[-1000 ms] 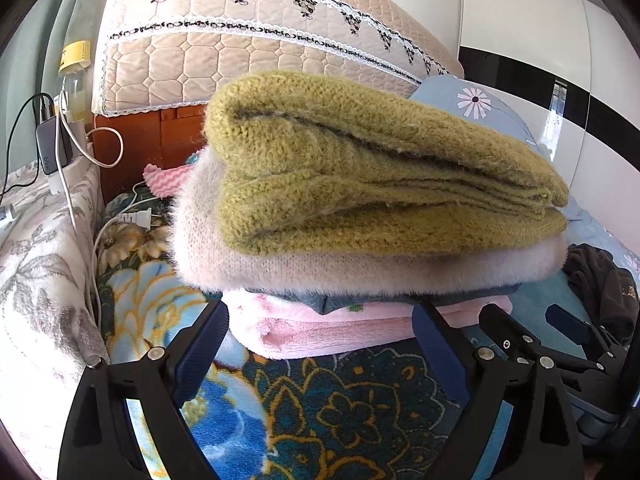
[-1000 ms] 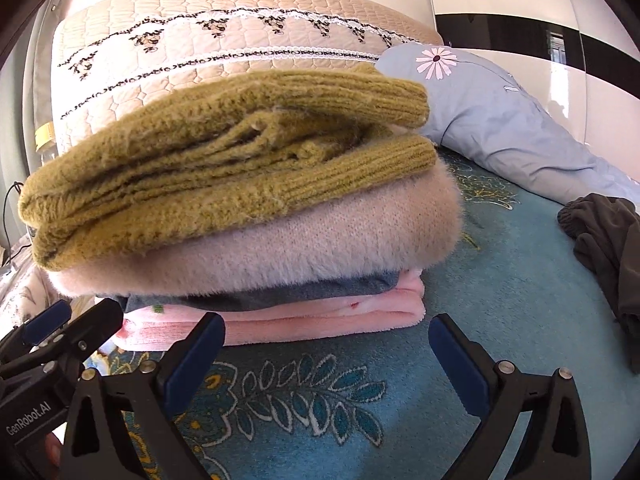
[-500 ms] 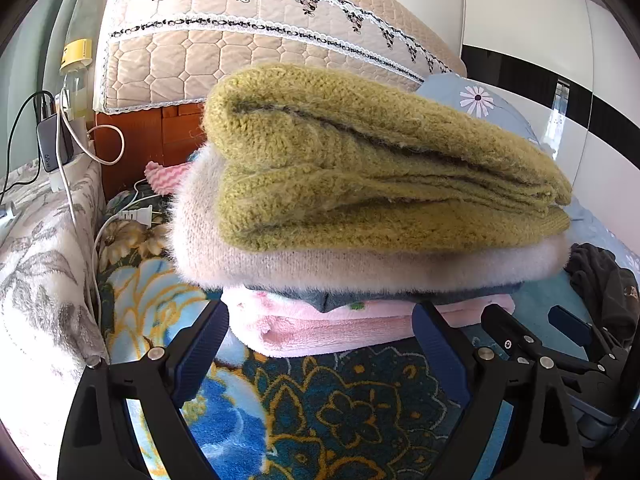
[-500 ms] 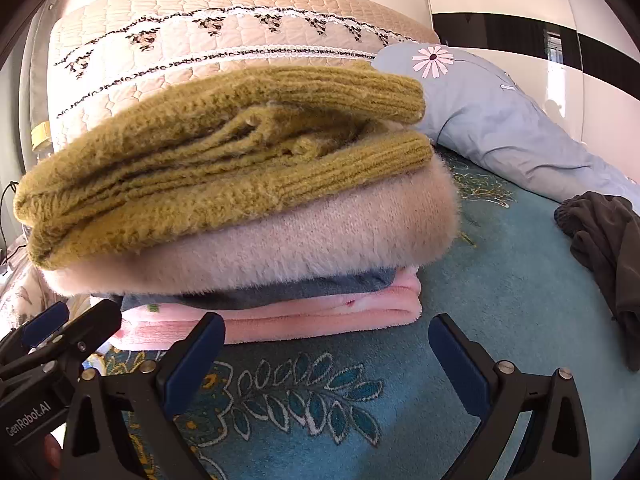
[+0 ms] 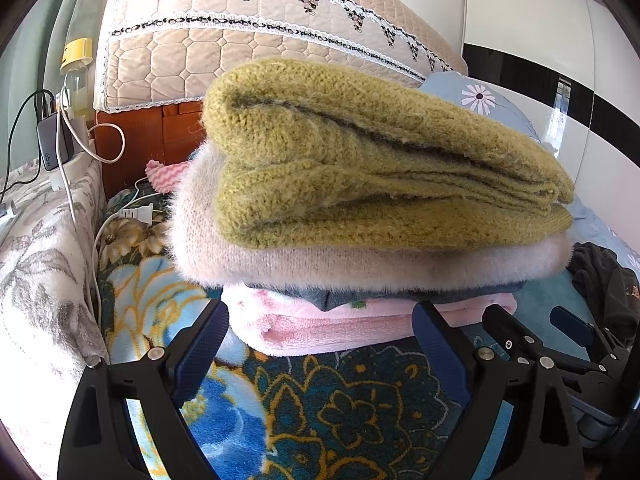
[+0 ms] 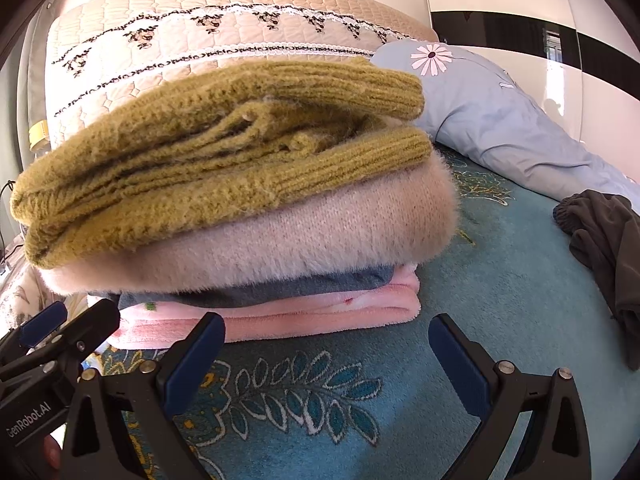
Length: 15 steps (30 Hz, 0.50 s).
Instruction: Fold clothes
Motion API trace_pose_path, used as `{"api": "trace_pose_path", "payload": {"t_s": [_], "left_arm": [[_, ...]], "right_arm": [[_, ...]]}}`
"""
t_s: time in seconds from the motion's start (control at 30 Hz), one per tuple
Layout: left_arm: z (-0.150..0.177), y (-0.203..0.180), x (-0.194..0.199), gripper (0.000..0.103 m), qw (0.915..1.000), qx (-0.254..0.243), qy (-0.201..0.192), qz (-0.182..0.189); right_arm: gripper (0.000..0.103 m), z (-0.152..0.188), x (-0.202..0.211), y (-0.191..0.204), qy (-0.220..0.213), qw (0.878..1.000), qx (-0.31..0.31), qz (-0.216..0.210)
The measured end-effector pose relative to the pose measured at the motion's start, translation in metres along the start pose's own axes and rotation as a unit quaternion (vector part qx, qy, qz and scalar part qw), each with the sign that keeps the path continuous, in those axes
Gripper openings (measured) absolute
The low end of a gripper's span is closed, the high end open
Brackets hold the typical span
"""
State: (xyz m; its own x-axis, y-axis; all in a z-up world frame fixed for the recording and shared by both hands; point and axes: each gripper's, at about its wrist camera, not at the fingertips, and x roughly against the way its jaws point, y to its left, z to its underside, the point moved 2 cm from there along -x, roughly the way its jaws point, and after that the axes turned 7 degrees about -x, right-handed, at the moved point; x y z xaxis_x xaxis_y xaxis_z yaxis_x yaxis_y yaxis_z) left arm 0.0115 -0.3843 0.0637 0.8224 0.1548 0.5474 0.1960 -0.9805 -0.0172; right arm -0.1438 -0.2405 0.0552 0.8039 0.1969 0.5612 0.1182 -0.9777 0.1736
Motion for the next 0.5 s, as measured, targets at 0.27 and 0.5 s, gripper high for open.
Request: {"api": "trace_pose_path", "payload": {"t_s": [0.27,0.5], "left_arm": [[0.0017,0.0001,-0.0018,0.093,1.0,0.003,-0.001,0.002],[0.002,0.0001,-0.003,0.093,1.0,0.007,0.0,0.003]], "right_arm": [[0.103,0.0002,0.0004,-0.0007,0.005,1.0,0.0,0.001],[0.103,-0.0003,0.0018,-0.0008,0.007,1.0,0.001,0.002]]}}
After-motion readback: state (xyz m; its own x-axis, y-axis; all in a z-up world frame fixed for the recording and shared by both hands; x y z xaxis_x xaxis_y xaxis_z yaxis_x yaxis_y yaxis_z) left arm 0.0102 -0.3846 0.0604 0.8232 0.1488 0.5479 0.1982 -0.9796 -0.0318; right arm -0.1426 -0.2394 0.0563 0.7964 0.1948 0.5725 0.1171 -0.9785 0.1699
